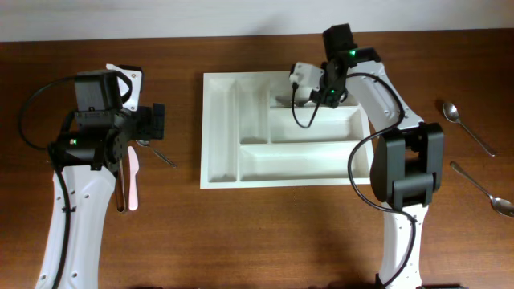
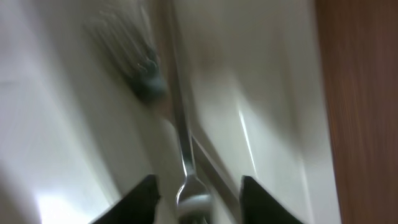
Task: Pack container
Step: 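Place the second fork in the upper tray compartment, release, then move the right gripper to a right-side spoon and grasp it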
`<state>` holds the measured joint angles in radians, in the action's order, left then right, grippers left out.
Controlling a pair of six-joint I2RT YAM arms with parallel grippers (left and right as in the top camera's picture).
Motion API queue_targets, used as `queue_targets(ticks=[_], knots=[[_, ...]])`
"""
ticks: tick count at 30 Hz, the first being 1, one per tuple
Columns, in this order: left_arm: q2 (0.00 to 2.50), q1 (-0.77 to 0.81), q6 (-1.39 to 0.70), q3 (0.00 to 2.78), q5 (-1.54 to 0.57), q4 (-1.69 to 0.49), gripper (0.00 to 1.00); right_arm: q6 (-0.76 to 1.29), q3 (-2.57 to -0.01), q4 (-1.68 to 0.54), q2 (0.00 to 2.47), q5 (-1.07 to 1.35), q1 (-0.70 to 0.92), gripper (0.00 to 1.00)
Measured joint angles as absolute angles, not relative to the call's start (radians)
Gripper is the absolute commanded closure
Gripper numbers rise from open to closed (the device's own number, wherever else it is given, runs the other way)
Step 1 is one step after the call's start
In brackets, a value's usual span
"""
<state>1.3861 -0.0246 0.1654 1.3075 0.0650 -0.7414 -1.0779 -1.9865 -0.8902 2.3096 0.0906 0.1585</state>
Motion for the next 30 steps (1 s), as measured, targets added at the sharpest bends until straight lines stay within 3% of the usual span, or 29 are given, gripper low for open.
queue_targets(ticks=[11,14,16,22,30], knots=[[1.386,-0.025,0.165,1.308,0.065,-0.741,0.01,-0.488,-2.259,-1.217,2.170,-0.026,0.073,0.29],[1.386,-0.025,0.165,1.308,0.065,-0.741,0.01,-0.316,-2.323,-1.295,2.103,-0.018,-0.049,0.30],[1.386,-0.025,0.165,1.308,0.065,-0.741,0.01,-0.227,-2.343,-1.355,2.071,0.016,-0.159,0.44],[1.386,-0.025,0.165,1.308,0.065,-0.741,0.01,0.037,-2.298,-1.485,2.070,0.136,-0.463,0.43],[1.386,-0.025,0.165,1.308,0.065,-0.741,0.01,0.264,-2.119,-1.341,2.075,0.194,-0.653,0.43]])
